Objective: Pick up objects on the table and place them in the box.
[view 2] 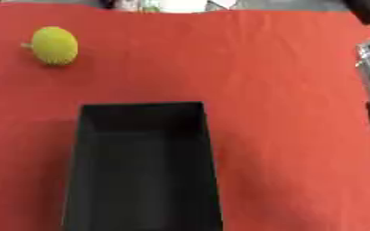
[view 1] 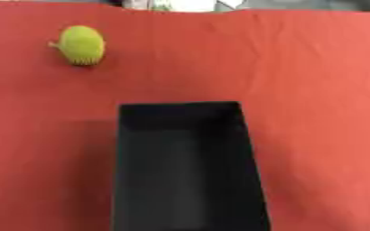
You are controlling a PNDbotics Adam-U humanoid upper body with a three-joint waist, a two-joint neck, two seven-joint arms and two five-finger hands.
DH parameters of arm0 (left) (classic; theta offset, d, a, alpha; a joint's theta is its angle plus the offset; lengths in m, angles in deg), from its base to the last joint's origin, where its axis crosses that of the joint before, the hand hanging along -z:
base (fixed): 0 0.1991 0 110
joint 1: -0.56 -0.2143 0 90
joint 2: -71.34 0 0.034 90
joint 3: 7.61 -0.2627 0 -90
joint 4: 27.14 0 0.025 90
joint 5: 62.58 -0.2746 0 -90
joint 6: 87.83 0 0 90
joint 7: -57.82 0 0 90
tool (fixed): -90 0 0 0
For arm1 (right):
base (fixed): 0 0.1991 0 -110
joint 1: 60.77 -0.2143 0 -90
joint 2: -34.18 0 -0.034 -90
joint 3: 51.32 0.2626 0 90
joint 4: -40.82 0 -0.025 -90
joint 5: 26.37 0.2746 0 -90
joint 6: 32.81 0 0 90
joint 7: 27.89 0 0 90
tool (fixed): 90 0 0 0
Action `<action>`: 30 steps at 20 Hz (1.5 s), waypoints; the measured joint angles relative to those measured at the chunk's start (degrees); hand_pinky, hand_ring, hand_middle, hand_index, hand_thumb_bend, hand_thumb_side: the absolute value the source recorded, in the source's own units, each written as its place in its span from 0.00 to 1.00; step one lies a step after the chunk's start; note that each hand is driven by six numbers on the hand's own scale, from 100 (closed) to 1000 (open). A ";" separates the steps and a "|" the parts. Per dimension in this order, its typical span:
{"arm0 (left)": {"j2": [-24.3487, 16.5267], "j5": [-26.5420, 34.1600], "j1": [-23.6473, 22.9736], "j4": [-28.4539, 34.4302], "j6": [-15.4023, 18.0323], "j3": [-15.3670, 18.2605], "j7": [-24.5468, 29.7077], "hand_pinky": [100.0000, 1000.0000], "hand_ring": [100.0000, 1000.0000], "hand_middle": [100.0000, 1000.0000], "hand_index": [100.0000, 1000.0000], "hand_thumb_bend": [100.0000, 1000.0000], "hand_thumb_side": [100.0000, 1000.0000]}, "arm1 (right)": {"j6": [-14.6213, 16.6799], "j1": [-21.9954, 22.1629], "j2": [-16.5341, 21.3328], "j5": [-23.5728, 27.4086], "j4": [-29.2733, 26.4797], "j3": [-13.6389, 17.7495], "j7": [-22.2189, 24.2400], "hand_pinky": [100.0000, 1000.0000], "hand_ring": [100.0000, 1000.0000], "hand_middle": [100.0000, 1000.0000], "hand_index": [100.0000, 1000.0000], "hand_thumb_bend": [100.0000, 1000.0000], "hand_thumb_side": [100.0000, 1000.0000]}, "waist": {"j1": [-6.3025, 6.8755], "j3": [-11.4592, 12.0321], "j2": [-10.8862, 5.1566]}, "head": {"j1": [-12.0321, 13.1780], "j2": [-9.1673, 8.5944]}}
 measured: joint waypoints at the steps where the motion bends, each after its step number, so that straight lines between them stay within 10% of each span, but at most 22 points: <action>1: 0.07 -0.84 0.74 -1.44 0.49 -0.46 0.87 0.84 0.61 0.70 0.70 0.00 0.00 | -0.01 -0.03 0.00 0.00 0.00 -0.01 0.01 0.71 0.83 0.62 0.74 0.00 0.27 | -0.06 0.05 0.07 | -0.03 0.00; 16: 4.07 -14.74 9.86 -19.84 11.52 -2.61 5.28 0.91 0.70 0.76 0.74 0.15 0.00 | -0.37 -0.51 0.03 0.00 0.00 -0.45 0.41 0.70 0.83 0.61 0.74 0.00 0.27 | -0.18 0.33 0.13 | 0.04 0.58; 30: 17.13 -51.48 20.19 -24.54 8.35 -1.65 7.77 1.00 0.86 0.83 0.81 0.37 0.00 | -0.65 -0.78 -0.02 0.16 0.00 -0.73 0.59 0.70 0.81 0.59 0.74 0.00 0.30 | -0.43 -1.00 0.67 | 1.57 -0.03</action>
